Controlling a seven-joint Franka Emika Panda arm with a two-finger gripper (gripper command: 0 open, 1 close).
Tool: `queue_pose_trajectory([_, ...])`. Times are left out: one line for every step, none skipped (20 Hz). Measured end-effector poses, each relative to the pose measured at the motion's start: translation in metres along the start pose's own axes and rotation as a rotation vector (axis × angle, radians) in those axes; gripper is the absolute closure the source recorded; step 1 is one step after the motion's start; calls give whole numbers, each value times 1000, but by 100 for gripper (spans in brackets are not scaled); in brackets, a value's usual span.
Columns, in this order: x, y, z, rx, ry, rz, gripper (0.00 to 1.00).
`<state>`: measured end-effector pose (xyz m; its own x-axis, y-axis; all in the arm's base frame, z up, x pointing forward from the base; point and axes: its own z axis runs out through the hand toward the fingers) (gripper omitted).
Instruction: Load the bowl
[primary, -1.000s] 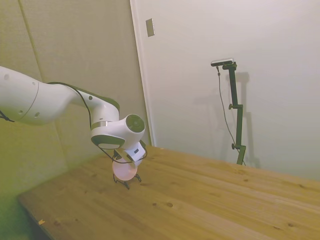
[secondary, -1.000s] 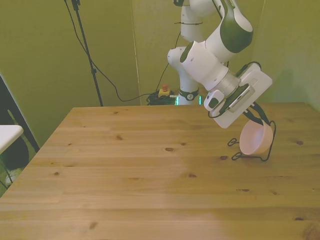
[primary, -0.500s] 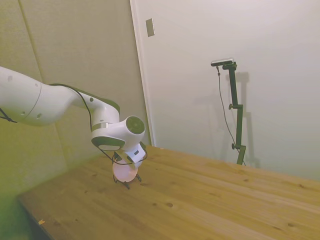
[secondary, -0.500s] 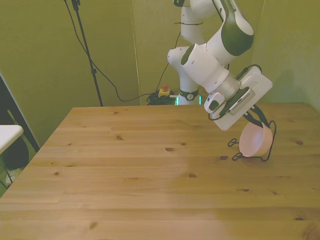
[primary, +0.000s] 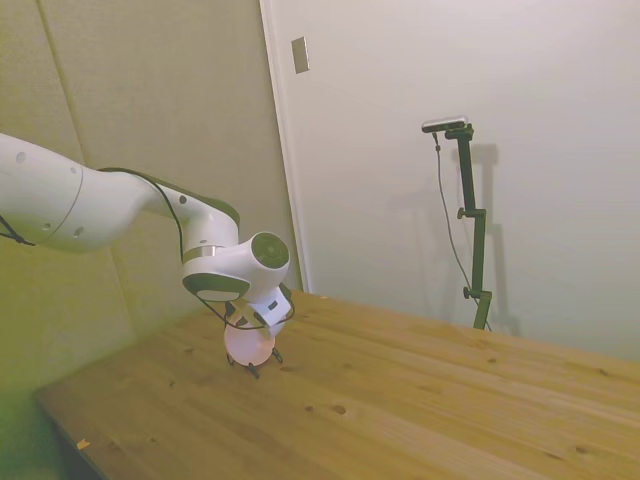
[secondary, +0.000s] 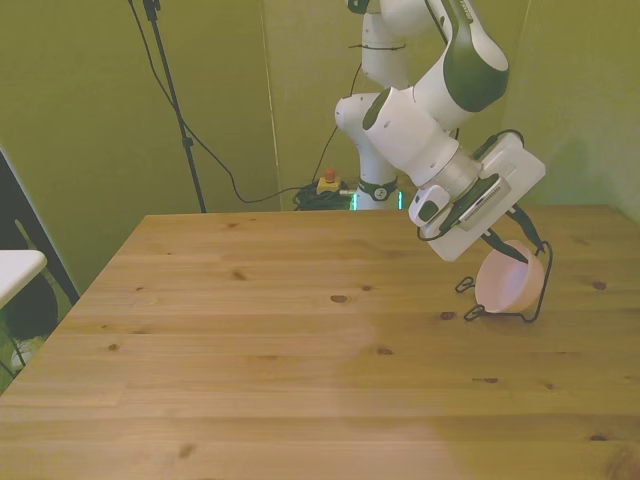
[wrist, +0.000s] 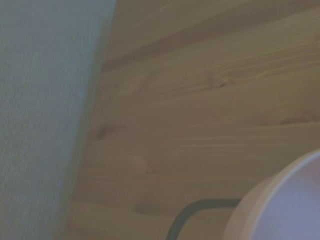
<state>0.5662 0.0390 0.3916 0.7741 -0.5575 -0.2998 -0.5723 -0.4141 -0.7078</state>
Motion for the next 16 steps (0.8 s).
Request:
queue_pose_trajectory([0, -2, -4, 3, 12, -4, 0])
queue_pose_trajectory([-1, -3, -9, 6, 21, -7, 0])
queue_pose_trajectory([-2, -3, -17, 8, 34, -11, 0])
queue_pose_trajectory([-3, -2, -27, 5, 55, -14, 0])
queue_pose_trajectory([-5, -2, -38, 1, 81, -14, 0])
queue_pose_trajectory([-6, 1, -51, -11, 112, -6, 0])
queue_pose_trajectory([-8, 4, -62, -28, 140, 5, 0])
queue_pose_trajectory([-11, 8, -73, -48, 167, 21, 0])
queue_pose_trajectory([-14, 13, -82, -69, 195, 38, 0])
queue_pose_trajectory([-18, 18, -90, -89, 220, 56, 0])
queue_pose_trajectory([-22, 25, -97, -107, 243, 76, 0])
queue_pose_trajectory([-26, 33, -103, -125, 265, 97, 0])
queue_pose_trajectory([-29, 42, -108, -139, 280, 116, 0])
queue_pose_trajectory([-33, 52, -112, -149, 295, 132, 0])
queue_pose_trajectory([-36, 62, -116, -161, 310, 148, 0])
queue_pose_trajectory([-39, 71, -119, -169, 328, 162, 0])
